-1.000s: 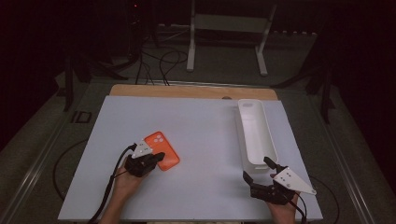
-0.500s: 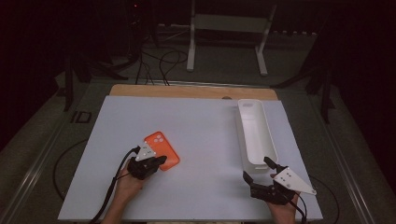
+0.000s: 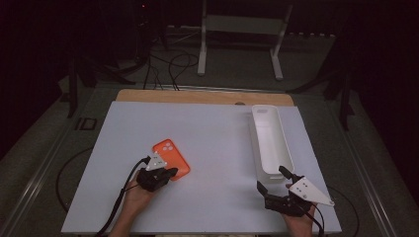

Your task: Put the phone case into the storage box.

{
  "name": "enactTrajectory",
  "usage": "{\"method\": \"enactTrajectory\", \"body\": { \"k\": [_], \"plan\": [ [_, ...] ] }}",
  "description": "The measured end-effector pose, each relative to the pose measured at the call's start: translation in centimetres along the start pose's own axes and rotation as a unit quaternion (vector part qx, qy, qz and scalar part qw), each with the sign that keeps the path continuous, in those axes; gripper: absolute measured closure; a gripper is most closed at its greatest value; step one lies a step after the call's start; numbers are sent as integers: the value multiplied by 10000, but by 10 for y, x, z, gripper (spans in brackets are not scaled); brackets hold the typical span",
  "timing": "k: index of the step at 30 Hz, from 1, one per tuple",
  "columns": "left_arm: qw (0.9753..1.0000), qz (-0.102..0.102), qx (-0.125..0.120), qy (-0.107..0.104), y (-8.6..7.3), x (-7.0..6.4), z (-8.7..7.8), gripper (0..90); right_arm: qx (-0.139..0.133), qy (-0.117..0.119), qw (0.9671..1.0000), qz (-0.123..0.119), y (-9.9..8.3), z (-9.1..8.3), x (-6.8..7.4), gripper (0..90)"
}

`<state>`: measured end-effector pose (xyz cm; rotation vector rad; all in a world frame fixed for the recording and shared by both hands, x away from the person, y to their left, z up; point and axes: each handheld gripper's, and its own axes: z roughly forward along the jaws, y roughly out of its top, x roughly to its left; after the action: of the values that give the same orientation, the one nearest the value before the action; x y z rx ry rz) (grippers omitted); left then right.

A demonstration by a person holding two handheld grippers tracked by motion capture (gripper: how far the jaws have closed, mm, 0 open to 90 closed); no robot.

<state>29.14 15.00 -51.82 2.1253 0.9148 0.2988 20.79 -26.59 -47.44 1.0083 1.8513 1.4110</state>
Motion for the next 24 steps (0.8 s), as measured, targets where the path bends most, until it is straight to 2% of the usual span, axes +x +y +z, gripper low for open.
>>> {"method": "enactTrajectory", "body": {
  "k": [9,24],
  "plan": [
    [9998,-81,192,25,-4,1,2,900,-1,-10,10000,2,0,0,-1,92],
    [9994,-127,275,152,-11,3,-8,900,-15,2,10000,-7,0,1,-1,92]
  ]
}}
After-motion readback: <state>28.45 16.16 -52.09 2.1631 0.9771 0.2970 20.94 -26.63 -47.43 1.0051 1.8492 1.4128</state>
